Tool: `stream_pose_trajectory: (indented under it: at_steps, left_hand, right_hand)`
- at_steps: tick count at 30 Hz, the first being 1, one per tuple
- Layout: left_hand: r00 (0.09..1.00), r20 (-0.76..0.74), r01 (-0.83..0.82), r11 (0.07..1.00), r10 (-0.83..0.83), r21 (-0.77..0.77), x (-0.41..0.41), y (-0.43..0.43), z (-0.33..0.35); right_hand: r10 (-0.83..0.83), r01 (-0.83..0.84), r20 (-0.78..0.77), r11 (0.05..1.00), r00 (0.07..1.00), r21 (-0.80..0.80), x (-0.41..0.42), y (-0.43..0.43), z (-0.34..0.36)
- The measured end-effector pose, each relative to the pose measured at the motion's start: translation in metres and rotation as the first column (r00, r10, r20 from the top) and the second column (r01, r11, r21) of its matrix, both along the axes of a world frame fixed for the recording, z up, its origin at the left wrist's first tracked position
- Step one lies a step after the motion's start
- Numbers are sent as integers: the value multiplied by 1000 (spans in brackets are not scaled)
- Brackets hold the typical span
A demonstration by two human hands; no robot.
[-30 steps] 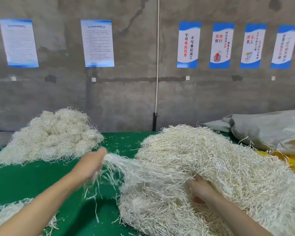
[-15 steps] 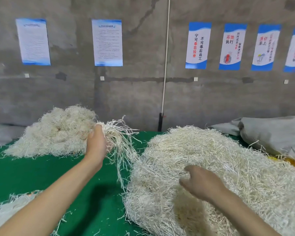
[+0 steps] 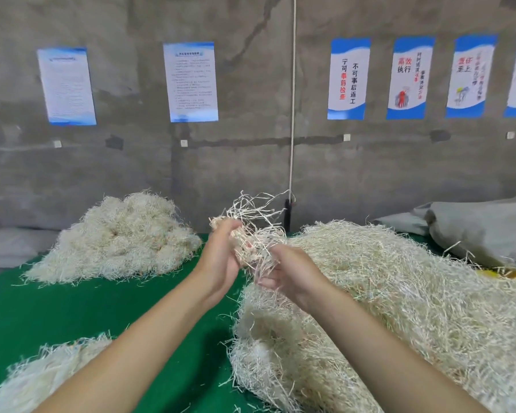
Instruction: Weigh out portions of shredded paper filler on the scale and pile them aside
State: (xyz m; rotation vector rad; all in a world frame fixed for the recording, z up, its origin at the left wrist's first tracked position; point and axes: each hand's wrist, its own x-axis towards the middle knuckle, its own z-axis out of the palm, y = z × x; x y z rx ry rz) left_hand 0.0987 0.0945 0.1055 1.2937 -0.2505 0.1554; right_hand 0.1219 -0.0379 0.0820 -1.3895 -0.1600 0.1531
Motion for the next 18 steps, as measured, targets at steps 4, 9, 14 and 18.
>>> stream_pose_trajectory:
  at_steps: [4, 9, 14, 18]
  left_hand:
    - [999, -34, 39, 988, -34, 149, 3, -7, -20]
    - [989, -37, -150, 978, 146, -146, 9, -3, -8]
    - [967, -65, -251, 967, 248, -43, 9, 12, 7]
    - [987, 37, -156, 869, 157, 470, -9, -5, -1]
  right_hand:
    - [179, -200, 109, 953, 978, 228, -20, 12, 40]
    - [469, -493, 151, 838, 870, 235, -42, 5, 69]
    - [142, 4, 436, 948, 889, -318, -42, -16, 37]
    - [57, 157, 492, 911, 869, -382, -42, -32, 3]
